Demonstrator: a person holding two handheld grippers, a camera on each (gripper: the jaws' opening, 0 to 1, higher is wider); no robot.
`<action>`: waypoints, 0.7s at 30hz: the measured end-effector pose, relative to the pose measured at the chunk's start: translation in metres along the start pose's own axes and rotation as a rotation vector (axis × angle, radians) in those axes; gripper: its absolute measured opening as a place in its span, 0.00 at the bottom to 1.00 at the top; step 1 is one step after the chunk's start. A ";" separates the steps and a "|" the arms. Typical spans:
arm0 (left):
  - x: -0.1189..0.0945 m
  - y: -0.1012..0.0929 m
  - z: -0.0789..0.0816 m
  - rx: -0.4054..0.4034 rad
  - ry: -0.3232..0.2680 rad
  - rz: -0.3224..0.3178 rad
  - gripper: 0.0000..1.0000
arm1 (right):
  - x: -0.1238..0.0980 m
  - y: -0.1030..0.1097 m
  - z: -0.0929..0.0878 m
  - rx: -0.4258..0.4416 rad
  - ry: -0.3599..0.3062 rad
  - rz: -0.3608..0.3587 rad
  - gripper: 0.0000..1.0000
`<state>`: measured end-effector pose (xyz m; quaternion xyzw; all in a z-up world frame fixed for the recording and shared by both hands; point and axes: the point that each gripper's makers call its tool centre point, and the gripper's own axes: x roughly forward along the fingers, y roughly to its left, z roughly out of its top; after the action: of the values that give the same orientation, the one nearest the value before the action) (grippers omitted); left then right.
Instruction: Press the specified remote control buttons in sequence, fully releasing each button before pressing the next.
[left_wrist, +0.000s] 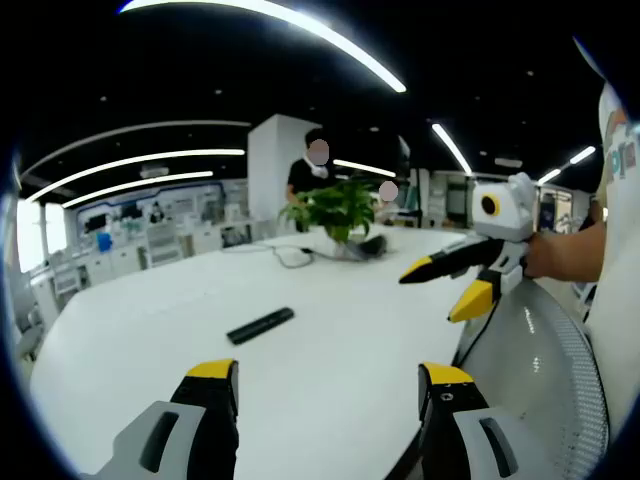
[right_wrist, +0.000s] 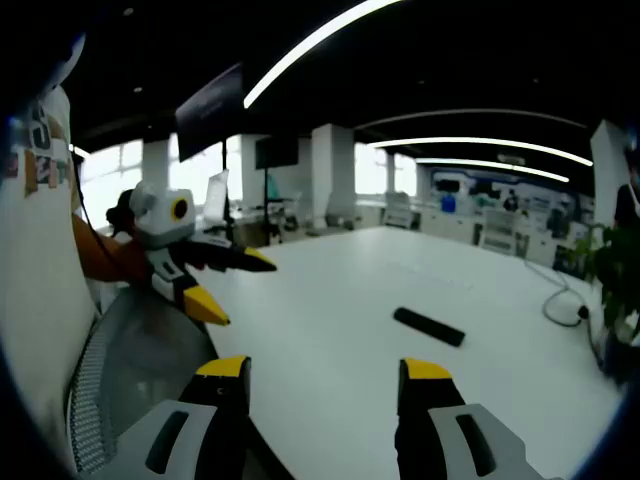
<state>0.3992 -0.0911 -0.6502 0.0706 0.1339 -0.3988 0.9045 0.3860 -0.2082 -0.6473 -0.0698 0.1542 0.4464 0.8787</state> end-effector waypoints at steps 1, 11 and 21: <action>0.000 0.000 0.000 0.000 -0.001 0.000 0.75 | 0.000 0.000 0.000 0.000 0.000 0.000 0.57; 0.000 -0.001 0.000 0.002 -0.001 -0.003 0.75 | 0.000 -0.001 -0.001 -0.001 0.004 -0.002 0.57; 0.000 -0.001 0.001 0.002 -0.005 -0.005 0.75 | 0.001 -0.001 -0.002 -0.001 0.009 -0.003 0.57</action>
<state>0.3985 -0.0920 -0.6492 0.0700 0.1314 -0.4015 0.9037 0.3869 -0.2085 -0.6493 -0.0724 0.1581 0.4447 0.8786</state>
